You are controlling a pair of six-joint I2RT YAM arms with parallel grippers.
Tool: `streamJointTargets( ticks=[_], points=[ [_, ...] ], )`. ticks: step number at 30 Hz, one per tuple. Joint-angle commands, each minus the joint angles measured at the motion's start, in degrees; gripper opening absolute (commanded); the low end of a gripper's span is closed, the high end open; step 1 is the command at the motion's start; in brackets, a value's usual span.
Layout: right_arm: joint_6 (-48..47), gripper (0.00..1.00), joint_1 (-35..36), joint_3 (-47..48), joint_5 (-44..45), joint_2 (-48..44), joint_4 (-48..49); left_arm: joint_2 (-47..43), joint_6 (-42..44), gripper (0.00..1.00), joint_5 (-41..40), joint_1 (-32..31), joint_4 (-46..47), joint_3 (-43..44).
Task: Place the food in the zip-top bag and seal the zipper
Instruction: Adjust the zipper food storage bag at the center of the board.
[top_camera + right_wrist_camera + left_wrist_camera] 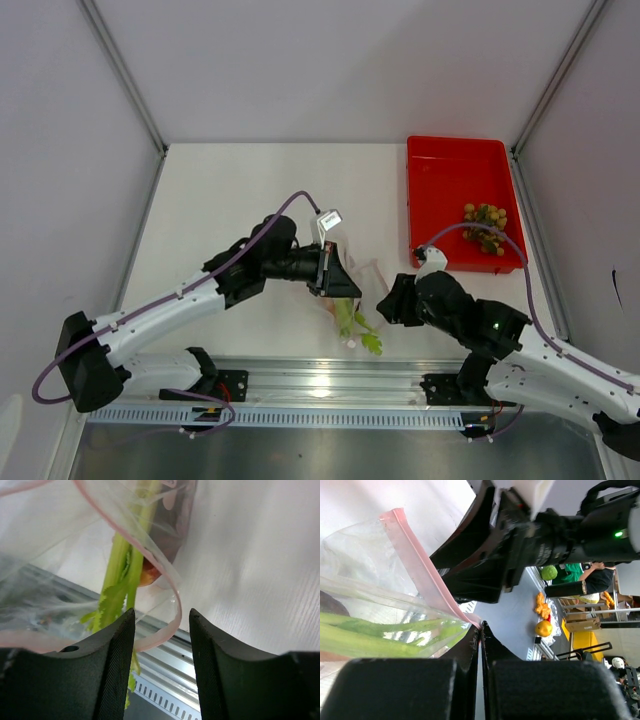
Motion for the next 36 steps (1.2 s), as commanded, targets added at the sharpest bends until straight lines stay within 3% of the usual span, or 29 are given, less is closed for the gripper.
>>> streamJointTargets(
  ticks=[1, 5, 7, 9, 11, 16, 19, 25, 28, 36],
  points=[
    [0.88, 0.48, -0.17, -0.2, 1.84, 1.97, -0.93, -0.82, 1.19, 0.01, 1.69, -0.52, 0.28, 3.57],
    [0.36, 0.44, -0.43, -3.0, 0.18, 3.12, 3.01, -1.26, 1.28, 0.01, 1.68, -0.52, -0.17, 4.18],
    [-0.34, 0.29, -1.3, -3.88, -1.31, 4.17, 6.08, -1.44, 1.28, 0.01, 1.68, -0.52, -0.16, 4.18],
    [-1.66, 0.0, -2.44, -2.23, -2.2, 5.4, 6.63, -1.52, 1.89, 0.01, 1.51, -0.52, -0.78, 4.71],
    [-4.37, 0.0, -3.68, 1.54, -3.17, 7.51, 5.49, -1.96, 2.77, 0.01, 0.81, -0.35, -2.97, 5.94],
    [-9.3, 0.0, -3.94, 24.44, -4.22, 12.6, -3.19, -4.77, 4.0, 0.01, 0.28, 1.06, -6.75, 9.45],
    [-10.27, 0.0, -4.03, 31.42, -7.64, 14.81, -7.33, -7.76, 5.05, 0.0, -1.12, 1.32, -9.65, 11.65],
    [-8.87, 0.0, -6.4, 23.64, -13.26, 14.46, -5.33, -8.21, 3.74, 0.01, -1.83, 1.67, -7.9, 4.65],
    [-9.92, 0.0, -7.72, 24.32, -15.56, 15.86, -5.15, -7.33, 2.51, 0.01, 0.27, 2.99, -6.49, 5.05],
    [-16.07, 0.0, -8.34, 49.51, -16.86, 23.16, -14.64, -13.03, 6.82, 0.01, -4.72, 3.26, -16.69, 20.25]
  ],
)
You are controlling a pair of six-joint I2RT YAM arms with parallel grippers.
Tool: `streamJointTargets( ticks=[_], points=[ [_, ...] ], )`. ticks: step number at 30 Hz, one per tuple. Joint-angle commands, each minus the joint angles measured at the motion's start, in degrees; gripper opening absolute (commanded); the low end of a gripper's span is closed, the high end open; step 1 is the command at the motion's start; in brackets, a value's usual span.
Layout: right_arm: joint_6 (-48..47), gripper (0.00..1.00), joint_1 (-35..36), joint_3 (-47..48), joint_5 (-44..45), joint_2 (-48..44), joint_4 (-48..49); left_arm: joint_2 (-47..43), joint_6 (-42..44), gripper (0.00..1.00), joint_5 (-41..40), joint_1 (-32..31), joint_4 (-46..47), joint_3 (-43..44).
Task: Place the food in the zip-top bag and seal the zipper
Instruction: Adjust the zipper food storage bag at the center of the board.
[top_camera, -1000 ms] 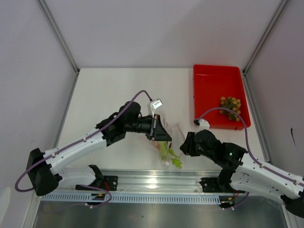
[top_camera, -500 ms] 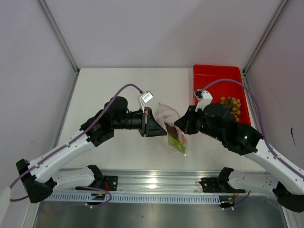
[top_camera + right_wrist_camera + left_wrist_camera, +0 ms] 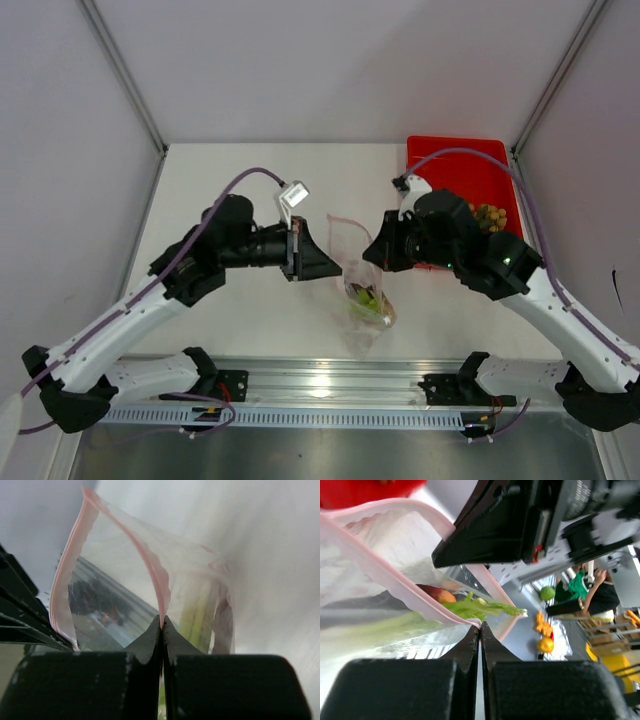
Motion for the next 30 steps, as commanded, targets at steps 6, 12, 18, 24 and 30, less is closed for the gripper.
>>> streamJointTargets(
  ticks=[6, 12, 18, 24, 30],
  points=[
    [-3.75, 0.0, -2.18, 6.31, -5.86, -1.22, 2.33, -10.62, 1.24, 0.01, -7.21, 1.29, -1.21, 0.11],
    [-4.1, 0.0, -7.2, 5.14, -12.12, 2.83, 3.22, -10.52, 2.38, 0.0, -4.57, 5.69, -4.38, 1.76],
    [-3.84, 0.0, -5.44, 8.51, -14.48, 0.46, 6.11, -17.21, 2.2, 0.01, -6.67, 5.78, -2.62, 0.91],
    [-3.13, 0.0, -6.67, -5.47, -15.74, 6.07, 9.38, -4.84, -1.92, 0.01, 0.42, 6.22, 5.54, -14.56],
    [-6.56, 0.0, -3.33, 13.03, -10.89, 9.94, 2.53, -6.04, -0.18, 0.0, -1.48, 6.4, 2.58, -1.68]
  ],
)
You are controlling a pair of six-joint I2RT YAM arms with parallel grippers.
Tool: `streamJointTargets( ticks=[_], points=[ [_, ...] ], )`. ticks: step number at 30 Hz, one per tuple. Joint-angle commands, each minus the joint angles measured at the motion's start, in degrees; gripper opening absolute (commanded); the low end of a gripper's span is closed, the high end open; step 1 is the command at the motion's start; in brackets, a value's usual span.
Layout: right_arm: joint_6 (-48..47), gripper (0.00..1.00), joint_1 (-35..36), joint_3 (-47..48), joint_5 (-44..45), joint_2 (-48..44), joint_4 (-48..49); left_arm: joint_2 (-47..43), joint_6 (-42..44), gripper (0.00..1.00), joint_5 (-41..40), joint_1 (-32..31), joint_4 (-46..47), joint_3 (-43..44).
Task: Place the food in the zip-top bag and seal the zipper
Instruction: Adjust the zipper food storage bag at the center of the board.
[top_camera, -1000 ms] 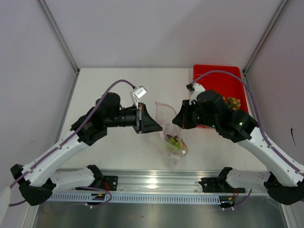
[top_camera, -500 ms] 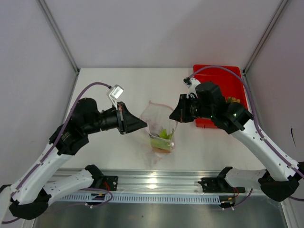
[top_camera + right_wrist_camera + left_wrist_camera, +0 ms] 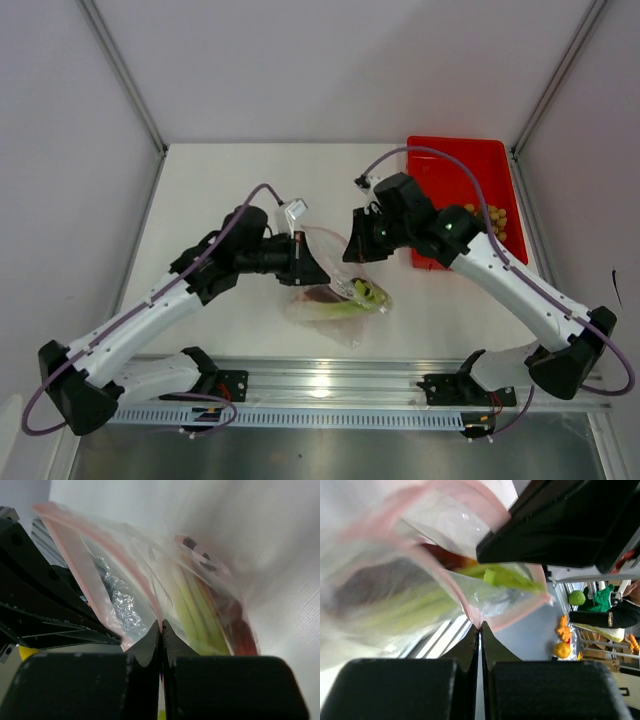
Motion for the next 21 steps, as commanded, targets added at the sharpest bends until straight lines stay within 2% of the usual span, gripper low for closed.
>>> streamJointTargets(
  ticks=[1, 2, 4, 6, 8, 9, 10, 14, 18, 20, 21],
  points=[
    [-2.89, 0.0, 1.7, 16.11, 1.24, -2.16, -1.35, -8.19, 1.51, 0.0, 0.19, 0.32, 0.17, 14.84],
    [-3.07, 0.0, 1.96, 20.67, 0.11, -1.64, -2.49, -9.59, 2.13, 0.0, 0.19, 0.32, -1.85, 18.37],
    [-2.98, 0.0, 2.31, 22.37, -1.57, -1.89, -1.37, -11.17, 2.13, 0.0, 0.19, 0.32, -2.75, 20.67],
    [-2.11, 0.0, 2.49, 20.64, -3.24, -3.82, 0.83, -13.8, 2.05, 0.01, -0.42, 0.32, -2.93, 19.39],
    [-1.66, 0.0, 2.32, 14.23, -3.25, -5.94, 4.26, -15.22, 1.87, 0.01, -2.35, 0.23, -2.58, 15.26],
    [-1.31, 0.0, 1.97, 9.34, -3.07, -6.11, 4.96, -15.83, 1.61, 0.0, -3.41, 0.4, -2.66, 9.41],
    [-0.96, 0.0, 1.53, 7.02, -2.98, -6.03, 5.75, -15.67, 1.26, 0.01, -3.76, 0.67, -2.4, 7.53],
    [-0.61, 0.0, -0.41, -2.81, -4.65, -4.71, 10.06, -13.65, -0.06, 0.01, -1.75, 1.81, 2.16, -2.22],
    [-0.96, 0.0, -0.24, -3.37, -4.56, -1.64, 10.86, -10.84, 1.34, 0.01, -0.96, 4.27, 1.12, 0.56],
    [-1.31, 0.0, 0.03, -2.15, -4.47, -0.49, 10.77, -9.43, 2.83, 0.01, -0.52, 4.97, -1.69, 4.77],
    [-1.48, 0.0, 0.03, -0.05, -4.47, -0.14, 10.42, -8.9, 4.23, 0.01, -0.43, 5.5, -3.0, 10.53]
  ],
)
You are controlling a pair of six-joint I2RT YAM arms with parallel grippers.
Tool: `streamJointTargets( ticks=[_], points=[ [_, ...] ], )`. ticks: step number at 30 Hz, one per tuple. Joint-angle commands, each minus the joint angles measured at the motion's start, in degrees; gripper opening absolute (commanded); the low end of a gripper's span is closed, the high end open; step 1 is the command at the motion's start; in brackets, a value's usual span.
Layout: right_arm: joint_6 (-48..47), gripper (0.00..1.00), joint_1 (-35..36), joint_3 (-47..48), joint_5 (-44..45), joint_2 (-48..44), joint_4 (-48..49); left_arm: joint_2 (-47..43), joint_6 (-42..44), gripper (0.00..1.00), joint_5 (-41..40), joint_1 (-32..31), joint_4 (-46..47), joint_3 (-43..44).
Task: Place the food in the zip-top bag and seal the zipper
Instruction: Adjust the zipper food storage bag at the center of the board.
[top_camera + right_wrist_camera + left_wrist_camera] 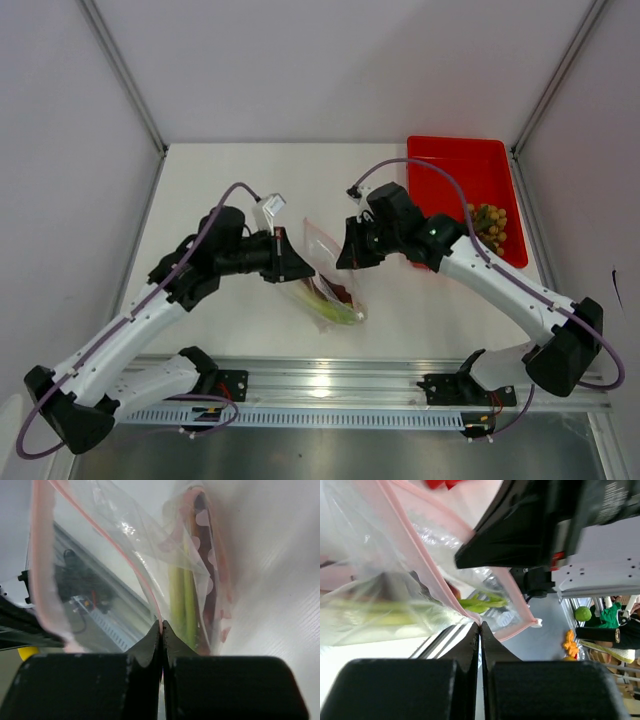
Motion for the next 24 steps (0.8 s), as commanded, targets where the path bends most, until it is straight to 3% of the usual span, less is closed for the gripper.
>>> streamJointTargets(
  ticks=[1, 6, 9, 12, 18, 24],
  points=[
    [-0.48, 0.0, 0.42, 6.13, -0.8, -1.89, 1.86, -1.64, 3.56, 0.01, 1.12, 1.63, -2.39, 13.74],
    [-2.15, 0.0, 1.3, 16.13, -0.54, 0.14, -0.44, 0.73, 6.29, 0.01, 0.33, 1.99, -8.56, 29.11],
    [-2.41, 0.0, 1.39, 18.62, -1.24, 0.05, -0.18, 0.65, 7.08, 0.01, -0.8, 2.07, -10.68, 32.13],
    [-2.41, 0.0, 1.22, 17.57, -0.98, -1.35, 0.44, -0.32, 7.61, 0.01, -1.86, 2.08, -10.59, 30.47],
    [0.3, 0.0, -0.81, 5.8, -2.47, -4.6, 5.79, -3.47, 5.51, 0.01, -3.61, 2.08, -8.13, 18.7],
    [2.16, 0.0, -0.1, 1.75, -2.39, -5.75, 8.7, -4.8, 2.17, 0.45, -4.42, 1.99, -7.35, 6.48]
  ],
)
